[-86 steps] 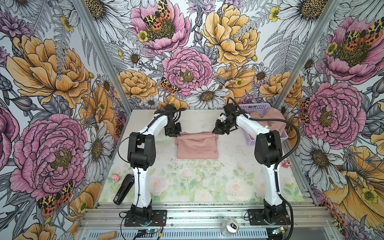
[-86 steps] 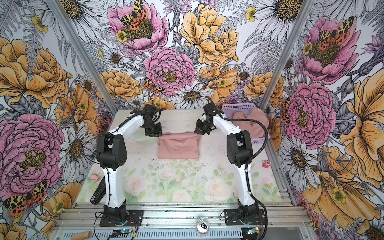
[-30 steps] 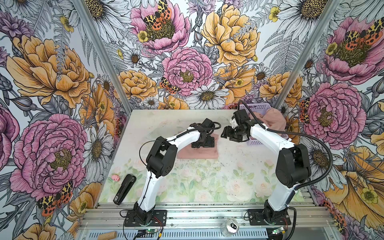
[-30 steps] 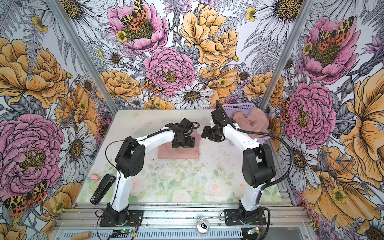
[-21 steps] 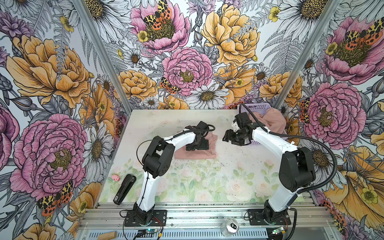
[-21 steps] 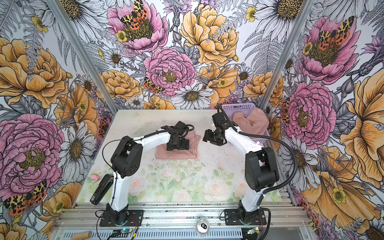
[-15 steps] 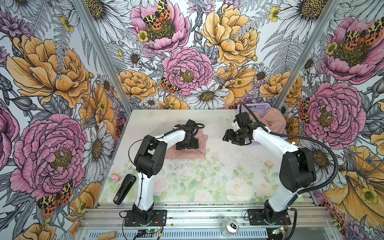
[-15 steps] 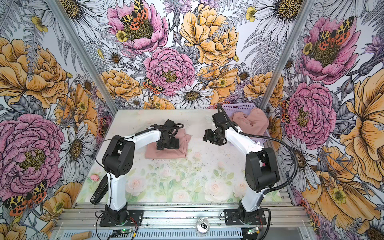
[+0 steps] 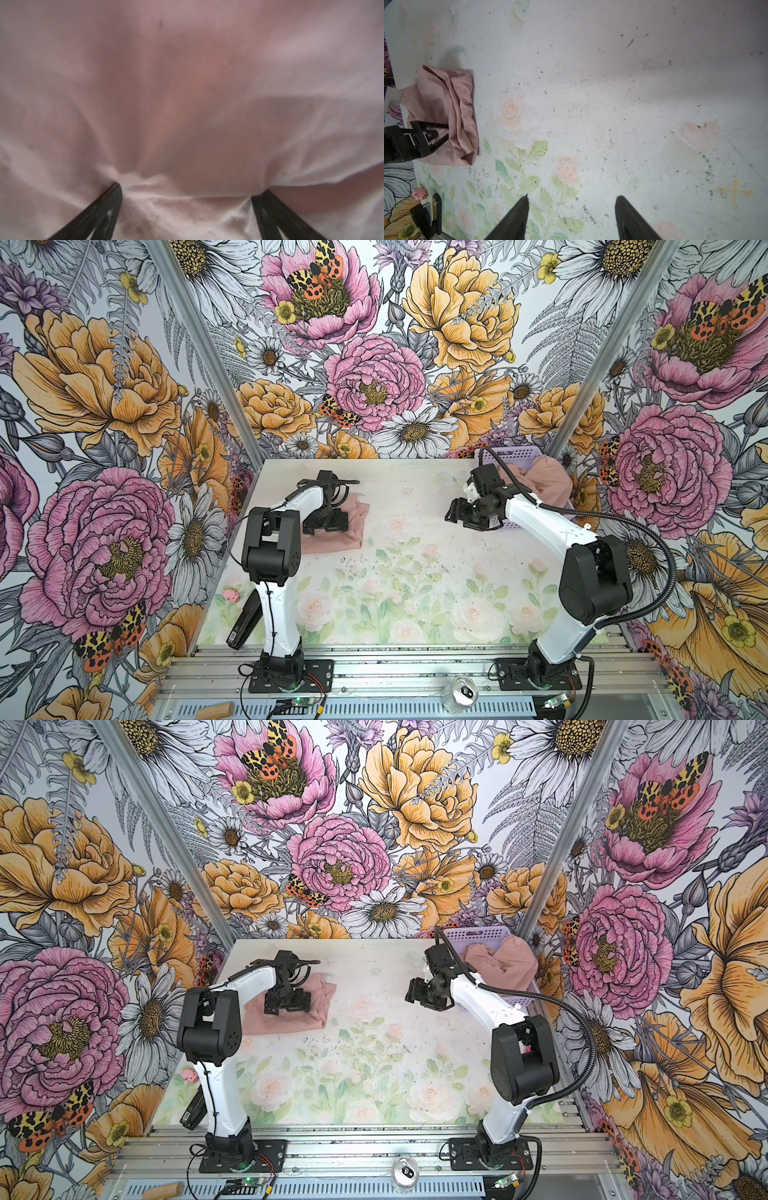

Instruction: Fold and stack the mixed laundry pile

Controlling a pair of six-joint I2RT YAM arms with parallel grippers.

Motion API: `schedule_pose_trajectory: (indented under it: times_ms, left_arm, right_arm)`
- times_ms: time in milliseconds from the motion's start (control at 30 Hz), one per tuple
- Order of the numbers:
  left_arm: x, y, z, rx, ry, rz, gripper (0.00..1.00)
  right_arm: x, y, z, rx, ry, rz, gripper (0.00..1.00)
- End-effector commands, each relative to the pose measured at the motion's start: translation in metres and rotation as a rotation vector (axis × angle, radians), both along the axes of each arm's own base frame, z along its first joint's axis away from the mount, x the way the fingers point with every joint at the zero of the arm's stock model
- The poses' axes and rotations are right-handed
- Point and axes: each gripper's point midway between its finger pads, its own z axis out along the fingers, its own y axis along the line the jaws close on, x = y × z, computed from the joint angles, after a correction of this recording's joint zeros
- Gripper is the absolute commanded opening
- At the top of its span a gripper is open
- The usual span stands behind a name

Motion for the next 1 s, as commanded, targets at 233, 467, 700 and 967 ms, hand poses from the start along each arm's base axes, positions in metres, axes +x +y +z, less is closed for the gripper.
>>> schedule_pose_trajectory:
  times_ms: [233,467,700,967]
  left_arm:
    - [-0.045,0.100,-0.011,0.185,0.169,0.071,0.99]
    - [-0.054,0.132,0.000,0.256,0.173,0.096,0.98]
    - [-0.052,0.125,0.005,0.251,0.158,0.091,0.99]
    - [-0.030,0.066,0.047,0.231,0.006,0.024,0.99]
  right_arm:
    - [0.005,0.008,0.025,0.043,-0.061,0.023,0.68]
    - [0.000,0.006,0.024,0.043,-0.057,0.022,0.68]
    - [0.004,0.001,0.025,0.040,-0.065,0.018,0.69]
    - [0.056,-0.056,0.052,-0.059,-0.166,-0.141,0.72]
